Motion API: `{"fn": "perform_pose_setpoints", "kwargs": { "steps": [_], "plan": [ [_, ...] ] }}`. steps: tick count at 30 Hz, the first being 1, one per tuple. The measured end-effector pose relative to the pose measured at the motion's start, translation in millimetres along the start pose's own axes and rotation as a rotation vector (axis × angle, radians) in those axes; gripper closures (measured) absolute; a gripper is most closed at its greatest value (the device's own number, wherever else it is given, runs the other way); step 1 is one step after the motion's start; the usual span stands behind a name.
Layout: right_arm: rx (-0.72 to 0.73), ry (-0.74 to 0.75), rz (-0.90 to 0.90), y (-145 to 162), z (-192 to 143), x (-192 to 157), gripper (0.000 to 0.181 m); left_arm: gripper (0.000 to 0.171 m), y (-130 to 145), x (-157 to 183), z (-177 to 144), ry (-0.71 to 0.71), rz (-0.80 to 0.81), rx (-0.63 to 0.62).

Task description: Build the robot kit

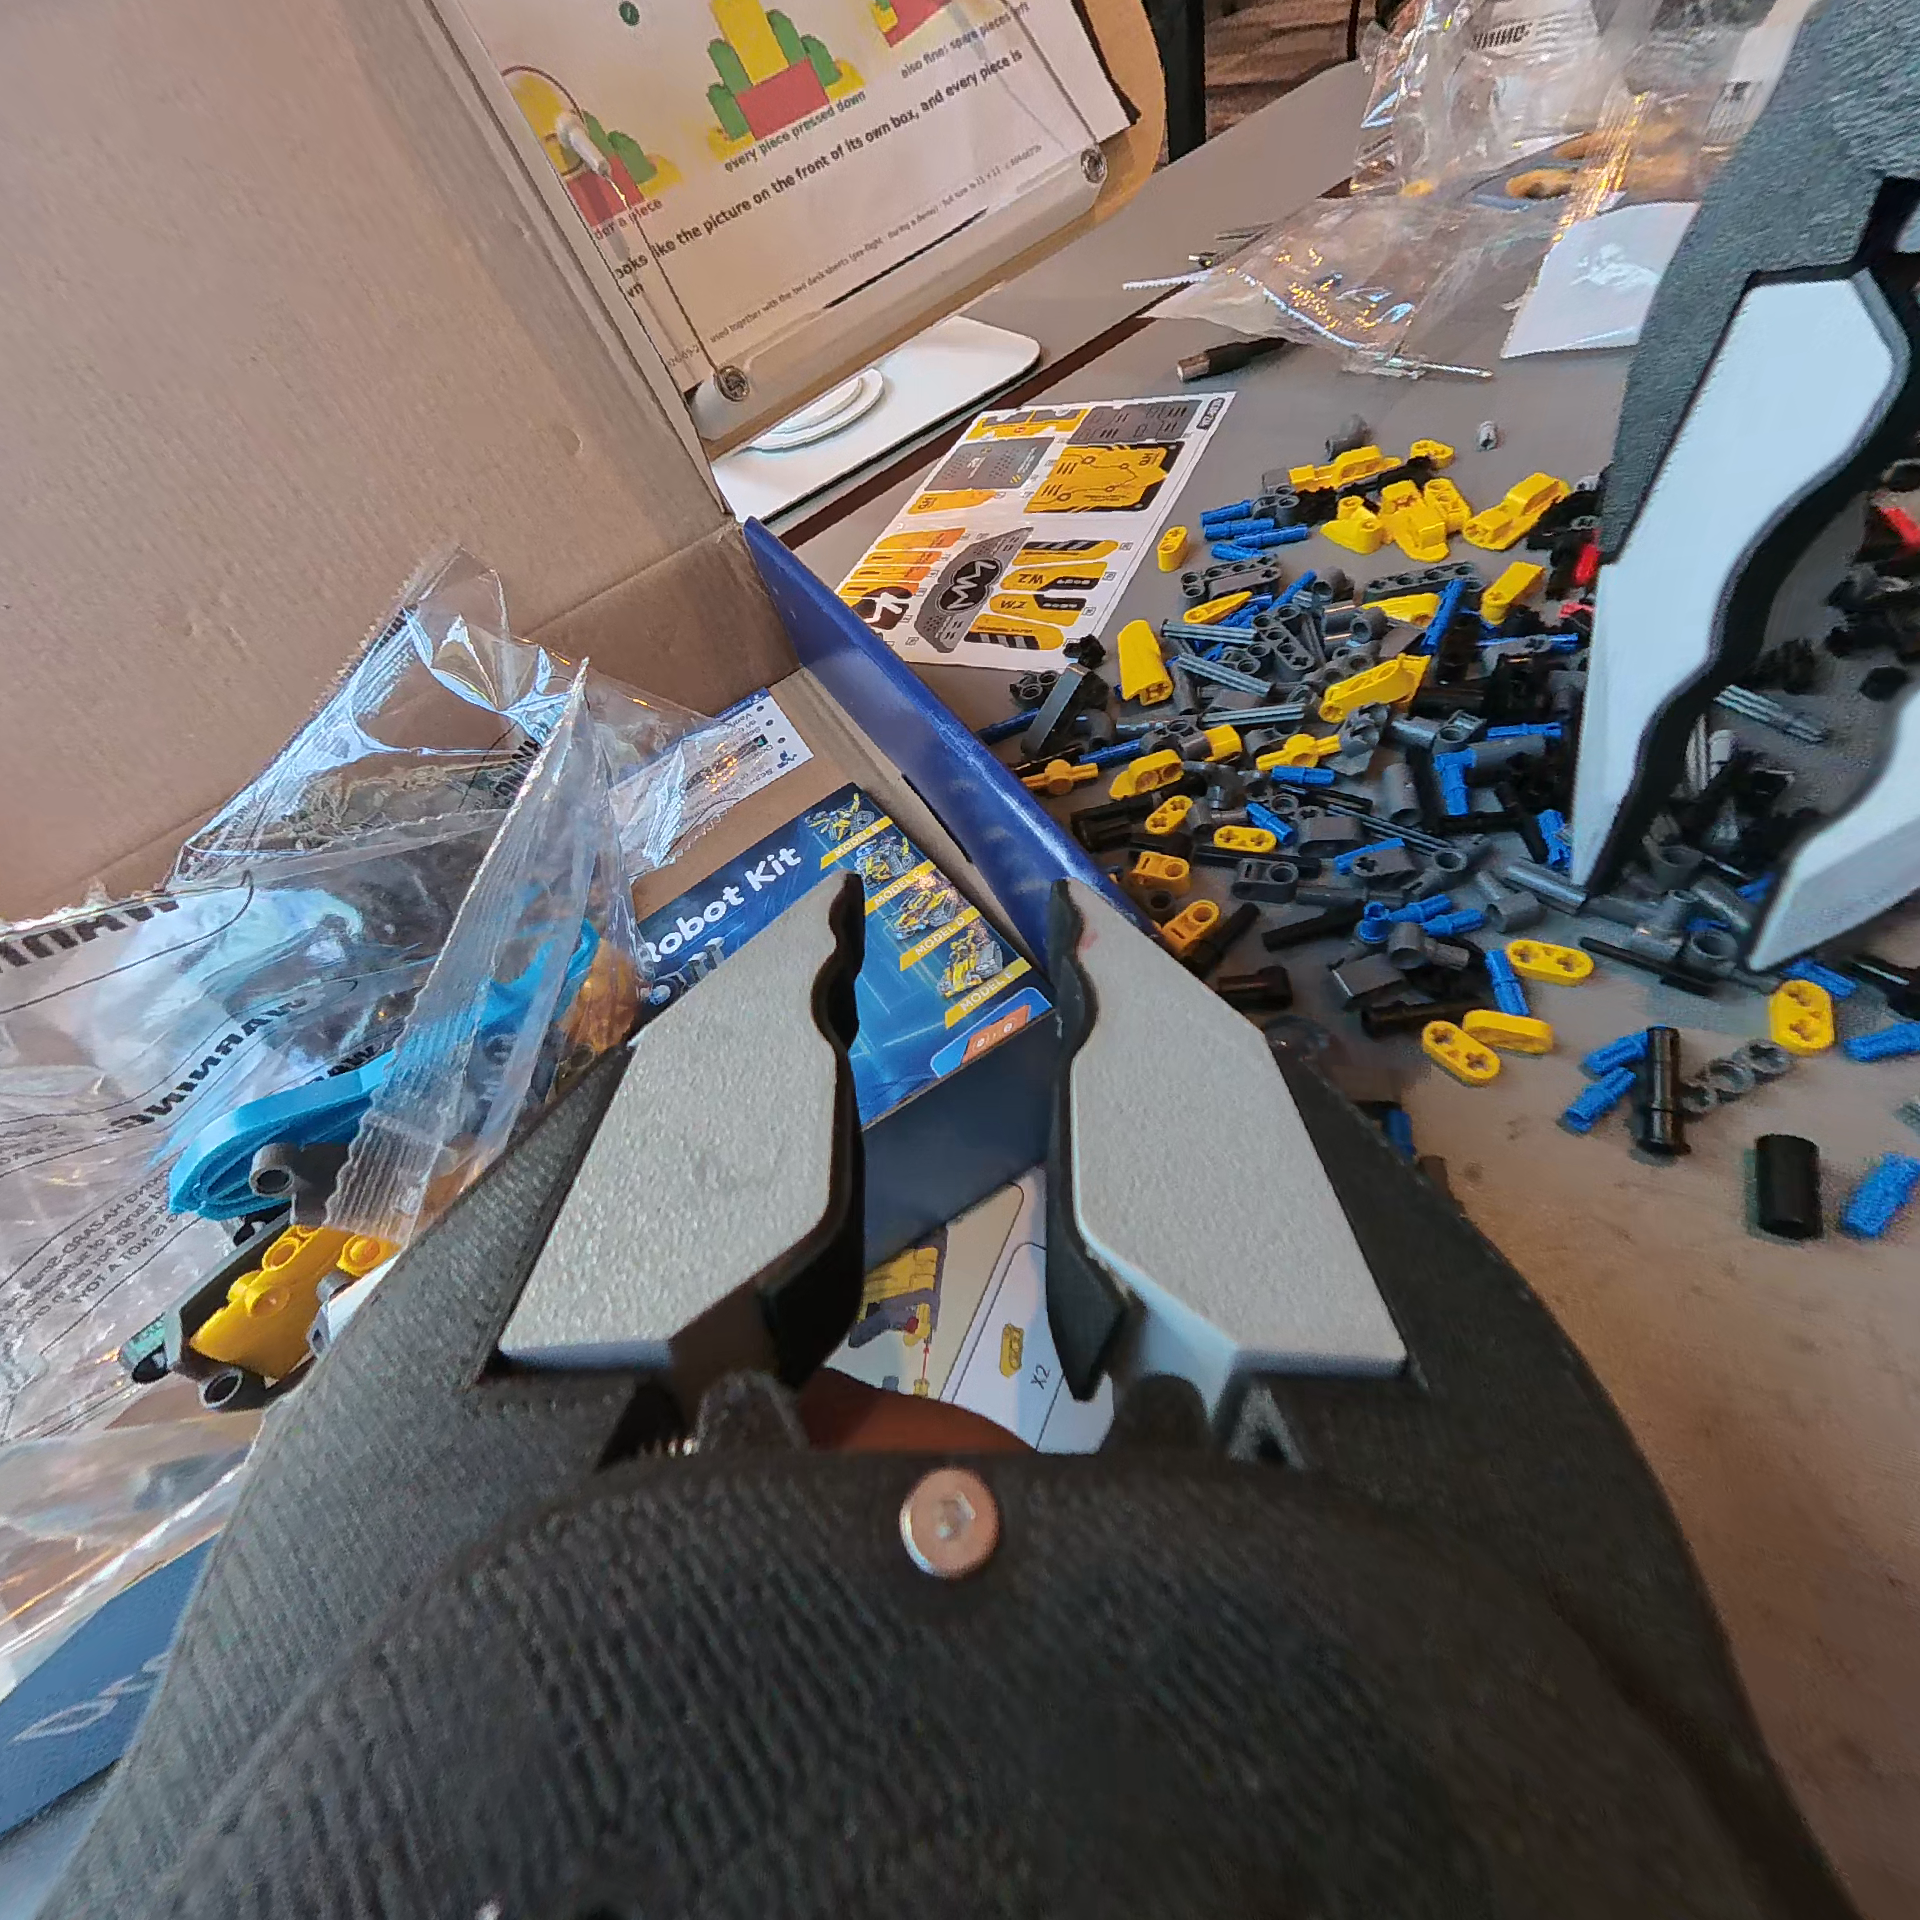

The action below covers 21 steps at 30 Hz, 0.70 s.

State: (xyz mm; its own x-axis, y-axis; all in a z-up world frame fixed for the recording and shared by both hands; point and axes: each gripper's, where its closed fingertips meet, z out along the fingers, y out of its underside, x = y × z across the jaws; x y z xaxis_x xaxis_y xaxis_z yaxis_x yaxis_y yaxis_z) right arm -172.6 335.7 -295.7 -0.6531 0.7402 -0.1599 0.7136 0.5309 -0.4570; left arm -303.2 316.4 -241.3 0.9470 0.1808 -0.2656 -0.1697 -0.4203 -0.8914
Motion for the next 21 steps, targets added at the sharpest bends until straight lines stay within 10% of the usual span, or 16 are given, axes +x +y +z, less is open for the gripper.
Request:
{"fn": "perform_pose_setpoints", "kwargs": {
  "steps": [21],
  "plan": [
    [-0.021,0.078,-0.181,-3,13,2,0.157,0.140,0,1,0,0.002,0.001,0.002]
  ]
}}
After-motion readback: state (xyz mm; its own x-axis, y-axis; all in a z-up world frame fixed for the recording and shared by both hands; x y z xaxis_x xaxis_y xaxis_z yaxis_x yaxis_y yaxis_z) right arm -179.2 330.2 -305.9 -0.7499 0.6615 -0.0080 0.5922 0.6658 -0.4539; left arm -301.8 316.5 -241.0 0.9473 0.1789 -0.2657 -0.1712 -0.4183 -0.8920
